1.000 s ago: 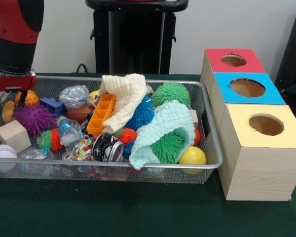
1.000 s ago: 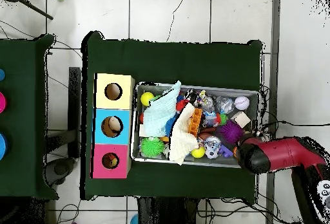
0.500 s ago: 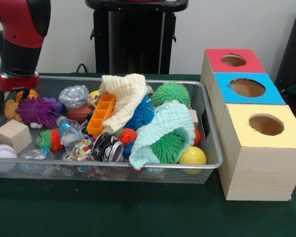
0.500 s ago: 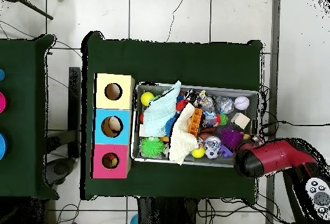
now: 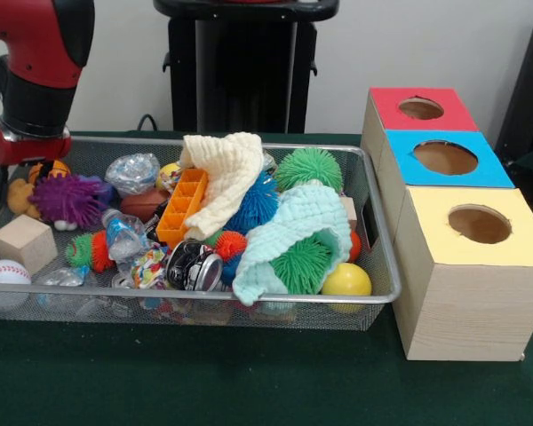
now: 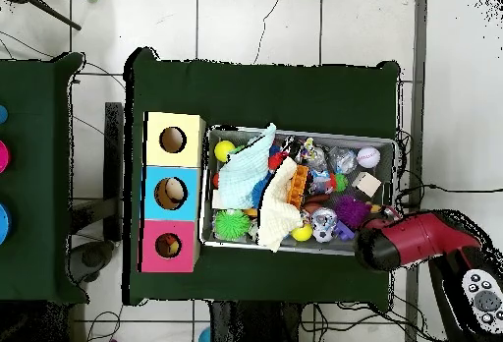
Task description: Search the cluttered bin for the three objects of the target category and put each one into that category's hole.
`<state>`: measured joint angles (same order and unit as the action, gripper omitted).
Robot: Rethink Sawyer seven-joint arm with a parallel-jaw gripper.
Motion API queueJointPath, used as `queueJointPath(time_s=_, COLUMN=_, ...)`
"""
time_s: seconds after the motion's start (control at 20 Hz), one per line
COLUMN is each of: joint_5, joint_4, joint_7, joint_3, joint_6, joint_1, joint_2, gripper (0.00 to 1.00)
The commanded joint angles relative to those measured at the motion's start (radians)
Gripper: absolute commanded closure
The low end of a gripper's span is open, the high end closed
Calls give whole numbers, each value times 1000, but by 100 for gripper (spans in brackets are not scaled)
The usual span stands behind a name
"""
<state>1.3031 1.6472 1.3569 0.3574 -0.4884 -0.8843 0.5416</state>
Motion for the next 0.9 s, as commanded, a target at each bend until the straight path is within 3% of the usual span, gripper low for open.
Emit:
queueJointPath(time_s=0.05, joint_5=119, joint_4=-99, joint_7=-150, joint_3=-85, joint_6=-30, joint_1=-16, joint_2=-143, gripper=0)
queueJointPath(time_s=0.45, joint_5=104, joint_4=-121, joint_7=-87, joint_3=-89, joint_6=11, joint_1=-21, joint_2=-173, gripper=0)
queueJointPath(time_s=0.6, joint_5=81, joint_4=-116, joint_7=-108, joint_3=-76, joint_6=18, joint_1=-39, joint_2=-173, gripper=0)
queueJointPath(time_s=0.65, joint_5=79, joint_4=-113, joint_7=-127, joint_3=-71, joint_6=18, joint_1=-43, joint_2=-171, gripper=100)
queueJointPath(time_s=0.8, joint_5=55, joint_4=-110, joint_7=-63, joint_3=-71, joint_6=39, joint_1=-52, joint_2=-171, gripper=100)
queueJointPath(time_s=0.9, joint_5=49, joint_4=-106, joint_7=-76, joint_3=-69, joint_6=43, joint_1=-55, joint_2=-169, gripper=100)
